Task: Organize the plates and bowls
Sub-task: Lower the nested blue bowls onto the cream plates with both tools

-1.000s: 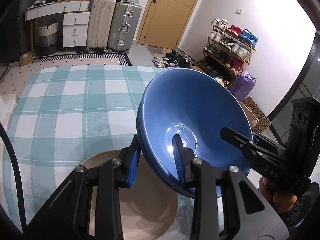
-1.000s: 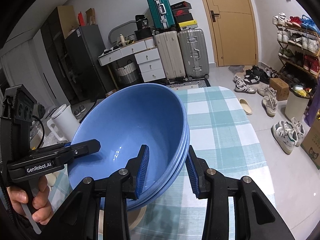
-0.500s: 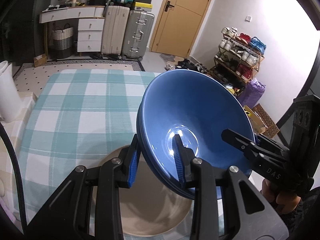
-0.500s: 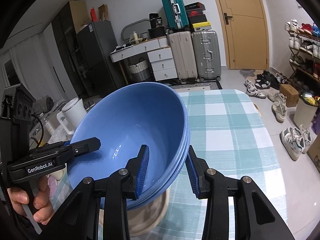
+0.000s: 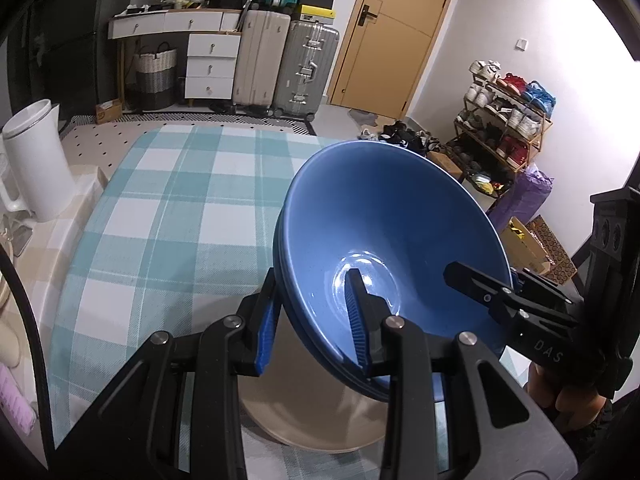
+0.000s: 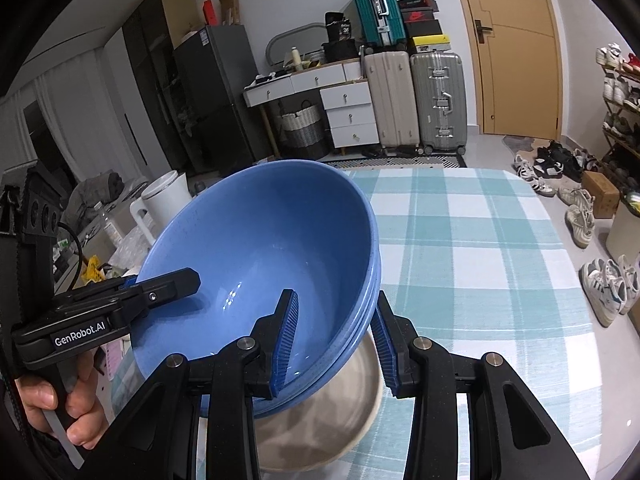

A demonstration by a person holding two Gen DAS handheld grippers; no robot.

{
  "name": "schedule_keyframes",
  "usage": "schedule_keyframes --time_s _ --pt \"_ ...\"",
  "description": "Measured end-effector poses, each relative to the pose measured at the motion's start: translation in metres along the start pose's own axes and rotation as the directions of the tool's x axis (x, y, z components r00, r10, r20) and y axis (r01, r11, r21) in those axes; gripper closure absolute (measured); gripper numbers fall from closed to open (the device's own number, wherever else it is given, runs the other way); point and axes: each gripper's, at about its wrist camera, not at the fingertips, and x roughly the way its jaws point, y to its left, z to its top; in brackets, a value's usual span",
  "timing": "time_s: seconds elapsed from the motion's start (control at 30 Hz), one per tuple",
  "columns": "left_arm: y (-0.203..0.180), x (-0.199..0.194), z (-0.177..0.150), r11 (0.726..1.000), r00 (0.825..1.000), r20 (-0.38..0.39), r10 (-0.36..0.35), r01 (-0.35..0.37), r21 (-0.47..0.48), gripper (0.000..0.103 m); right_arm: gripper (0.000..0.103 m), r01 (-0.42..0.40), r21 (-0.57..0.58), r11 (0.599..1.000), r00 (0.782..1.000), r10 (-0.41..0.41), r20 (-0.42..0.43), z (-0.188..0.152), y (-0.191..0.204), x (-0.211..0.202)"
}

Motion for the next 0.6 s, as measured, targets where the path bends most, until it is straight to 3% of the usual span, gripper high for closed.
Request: schedule_keyframes --time_s 0.6 --pt "0.021 0.039 -0.01 0.999 0.998 -0.05 0.03 -0.031 -0.018 0.075 0.065 -0.008 0.0 1.0 0.998 0.008 -0.057 -0.015 0.002 0.028"
